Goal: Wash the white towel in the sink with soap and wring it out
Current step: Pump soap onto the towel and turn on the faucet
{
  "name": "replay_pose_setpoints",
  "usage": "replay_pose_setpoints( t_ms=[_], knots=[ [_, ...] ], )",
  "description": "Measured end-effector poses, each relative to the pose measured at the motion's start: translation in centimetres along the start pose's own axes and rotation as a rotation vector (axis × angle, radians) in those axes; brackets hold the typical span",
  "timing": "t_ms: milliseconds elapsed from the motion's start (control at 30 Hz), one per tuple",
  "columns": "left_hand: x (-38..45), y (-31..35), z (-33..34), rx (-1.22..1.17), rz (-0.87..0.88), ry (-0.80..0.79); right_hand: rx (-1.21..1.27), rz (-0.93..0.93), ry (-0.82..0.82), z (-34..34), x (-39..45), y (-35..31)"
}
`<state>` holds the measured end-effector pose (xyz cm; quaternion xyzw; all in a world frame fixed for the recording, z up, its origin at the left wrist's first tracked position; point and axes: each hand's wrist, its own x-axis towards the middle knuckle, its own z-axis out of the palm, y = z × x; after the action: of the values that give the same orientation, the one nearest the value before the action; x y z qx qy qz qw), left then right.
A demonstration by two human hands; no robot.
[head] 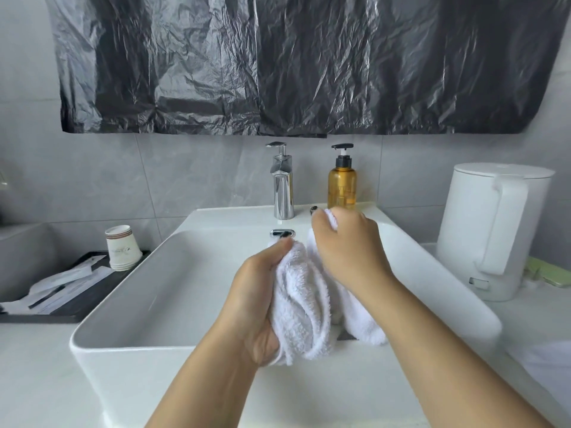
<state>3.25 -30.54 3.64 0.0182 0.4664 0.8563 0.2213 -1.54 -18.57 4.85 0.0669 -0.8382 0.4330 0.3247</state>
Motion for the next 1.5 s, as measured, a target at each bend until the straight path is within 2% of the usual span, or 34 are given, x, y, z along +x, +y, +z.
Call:
replay_pose_setpoints(
  t_ms=[100,233,300,400,567,667,800,900,1033,1133,1200,1367,1500],
  knots=[
    [0.6,0.3,-0.2,-0.046,0.049,0.124,0.081,0.034,0.000,-1.1,1.0,0.5],
    [1.6,1.8,1.5,0.010,0.123,0.396,0.087,-0.116,-0.095,-1.3,-0.7,-1.2],
    [1.9,2.3,2.6,0.060,0.203,0.443,0.018,-0.197,-0.136,-1.4,-2.0,-2.3],
    [2.1,3.0,4.8,0.115,0.223,0.372,-0.009,-0.233,-0.060,-2.5,-0.8,-2.4],
    [2.2,2.8,7.2,0.226,0.166,0.234,-0.009,-0.037,-0.021,-4.2,4.3,-1.1],
    [2.3,3.3,7.2,0.212,0.227,0.305,-0.017,-0.054,-0.056,-4.3,3.4,-2.0],
    [1.8,4.4,6.2,0.194,0.271,0.407,-0.022,-0.176,-0.113,-3.7,0.8,-3.8],
    [1.4,5.0,5.4,0.242,0.212,0.353,-0.041,-0.183,-0.101,-2.8,1.2,-4.5],
    [0.4,6.1,4.1,0.324,0.149,0.224,-0.017,-0.057,-0.046,-1.4,3.7,-4.7],
    [-0.1,6.7,3.0,0.331,0.144,0.209,0.029,0.101,-0.039,0.3,4.8,-5.5],
    [-0.1,7.4,2.1,0.271,0.163,0.221,0.044,0.130,-0.044,1.5,4.5,-6.4],
    [0.0,9.5,-0.4,0.223,0.243,0.318,-0.010,-0.002,-0.095,3.1,2.8,-8.5],
    [-0.1,10.6,-0.9,0.230,0.277,0.292,-0.052,-0.110,-0.081,3.5,3.0,-9.8]
  ],
)
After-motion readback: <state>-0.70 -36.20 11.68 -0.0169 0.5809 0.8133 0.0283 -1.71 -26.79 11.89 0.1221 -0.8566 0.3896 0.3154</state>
